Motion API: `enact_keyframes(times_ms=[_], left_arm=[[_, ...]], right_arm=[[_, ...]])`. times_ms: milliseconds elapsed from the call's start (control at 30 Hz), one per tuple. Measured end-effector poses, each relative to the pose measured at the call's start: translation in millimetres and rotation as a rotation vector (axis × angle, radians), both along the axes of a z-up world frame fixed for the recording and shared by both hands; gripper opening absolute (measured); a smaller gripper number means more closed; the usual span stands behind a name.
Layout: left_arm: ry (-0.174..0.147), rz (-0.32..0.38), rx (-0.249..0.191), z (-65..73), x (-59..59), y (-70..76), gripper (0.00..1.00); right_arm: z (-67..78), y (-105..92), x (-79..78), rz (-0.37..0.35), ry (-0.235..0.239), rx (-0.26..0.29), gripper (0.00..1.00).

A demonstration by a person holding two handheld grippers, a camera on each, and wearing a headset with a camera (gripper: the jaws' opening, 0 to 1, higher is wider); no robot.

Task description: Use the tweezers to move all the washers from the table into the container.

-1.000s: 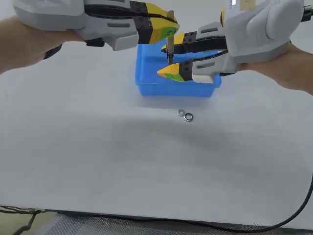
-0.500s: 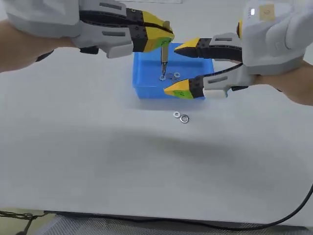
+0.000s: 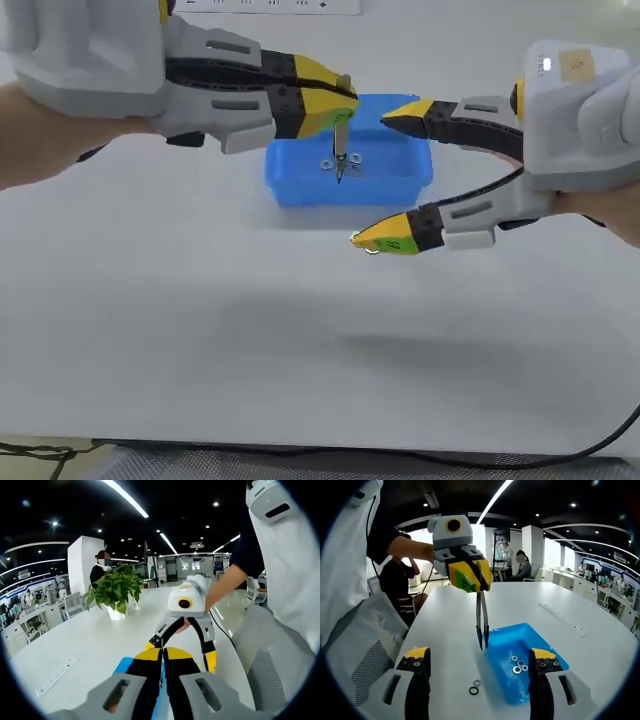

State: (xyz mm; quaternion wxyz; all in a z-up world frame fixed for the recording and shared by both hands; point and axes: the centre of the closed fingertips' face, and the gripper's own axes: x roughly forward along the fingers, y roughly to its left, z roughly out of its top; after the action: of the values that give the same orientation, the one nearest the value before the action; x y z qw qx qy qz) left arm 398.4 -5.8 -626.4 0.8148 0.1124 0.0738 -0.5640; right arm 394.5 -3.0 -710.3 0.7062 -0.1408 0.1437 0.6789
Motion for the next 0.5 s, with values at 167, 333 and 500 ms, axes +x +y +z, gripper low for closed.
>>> enact_keyframes(times_ms=[167, 333, 500], left_arm=[[0.010, -0.006, -0.016, -5.8, -6.4, -7.7, 0.05], [0.016, 0.006, -0.043, -9.2, -8.2, -15.3, 0.05], [0.036, 0.012, -0.045, -17.5, -12.1, -16.3, 0.05]], right_arm=[[1.9, -7.0, -5.2, -0.019, 0.003, 0.010, 0.89], [-3.7, -13.6, -10.0, -0.022, 0.021, -0.008, 0.97], [-9.3, -20.9, -24.8, -0.003, 0.035, -0.030, 1.00]])
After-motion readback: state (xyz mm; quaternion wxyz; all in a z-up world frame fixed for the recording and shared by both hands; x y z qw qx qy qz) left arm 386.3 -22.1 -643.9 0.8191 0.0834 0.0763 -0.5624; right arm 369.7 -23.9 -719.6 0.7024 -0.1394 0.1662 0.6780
